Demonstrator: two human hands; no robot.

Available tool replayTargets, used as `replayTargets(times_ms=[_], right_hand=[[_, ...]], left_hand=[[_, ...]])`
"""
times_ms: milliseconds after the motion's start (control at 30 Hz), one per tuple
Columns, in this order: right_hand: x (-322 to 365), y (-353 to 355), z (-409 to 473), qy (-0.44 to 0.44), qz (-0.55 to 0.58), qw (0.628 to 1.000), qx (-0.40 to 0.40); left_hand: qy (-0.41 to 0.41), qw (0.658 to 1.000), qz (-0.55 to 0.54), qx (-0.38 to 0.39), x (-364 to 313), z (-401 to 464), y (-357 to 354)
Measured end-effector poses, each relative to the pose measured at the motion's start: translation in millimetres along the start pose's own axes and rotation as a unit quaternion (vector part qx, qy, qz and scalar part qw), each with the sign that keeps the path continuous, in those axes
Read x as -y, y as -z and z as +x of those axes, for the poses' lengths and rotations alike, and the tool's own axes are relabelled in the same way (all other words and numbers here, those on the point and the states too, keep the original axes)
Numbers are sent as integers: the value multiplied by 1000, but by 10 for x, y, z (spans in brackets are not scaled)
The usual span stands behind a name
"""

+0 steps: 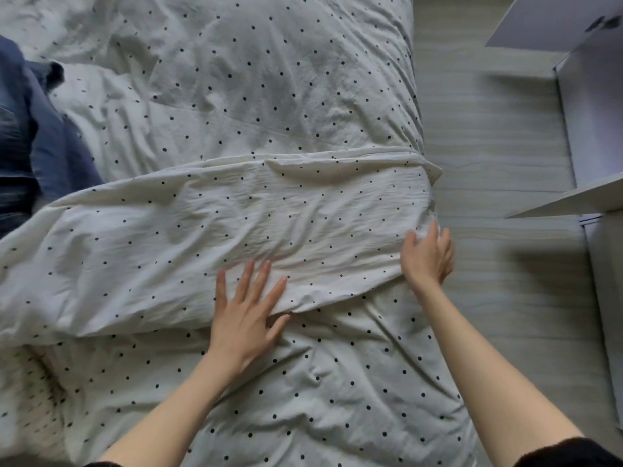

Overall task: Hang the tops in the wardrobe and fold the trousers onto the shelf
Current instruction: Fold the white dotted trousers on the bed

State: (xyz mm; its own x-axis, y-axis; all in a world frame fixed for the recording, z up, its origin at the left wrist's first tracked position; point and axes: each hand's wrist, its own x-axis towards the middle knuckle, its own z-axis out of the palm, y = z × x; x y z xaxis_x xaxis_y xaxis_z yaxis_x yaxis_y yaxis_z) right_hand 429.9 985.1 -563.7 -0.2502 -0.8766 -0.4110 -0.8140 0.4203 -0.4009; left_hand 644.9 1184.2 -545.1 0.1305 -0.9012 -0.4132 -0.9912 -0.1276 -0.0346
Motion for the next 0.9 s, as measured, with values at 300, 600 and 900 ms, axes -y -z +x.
replayTargets(times_ms=[300, 600, 900], right_hand=[[899, -800, -1653, 435, -112, 880, 153], [1772, -1592, -2920, 609, -197, 751, 159], [2290, -2438, -3196, 525, -352, 753, 182]], left_hand=[[206, 968, -130, -62, 941, -623, 106], [413, 802, -376, -211, 2445, -1141, -42], [413, 689, -585, -111, 3135, -1194, -297]])
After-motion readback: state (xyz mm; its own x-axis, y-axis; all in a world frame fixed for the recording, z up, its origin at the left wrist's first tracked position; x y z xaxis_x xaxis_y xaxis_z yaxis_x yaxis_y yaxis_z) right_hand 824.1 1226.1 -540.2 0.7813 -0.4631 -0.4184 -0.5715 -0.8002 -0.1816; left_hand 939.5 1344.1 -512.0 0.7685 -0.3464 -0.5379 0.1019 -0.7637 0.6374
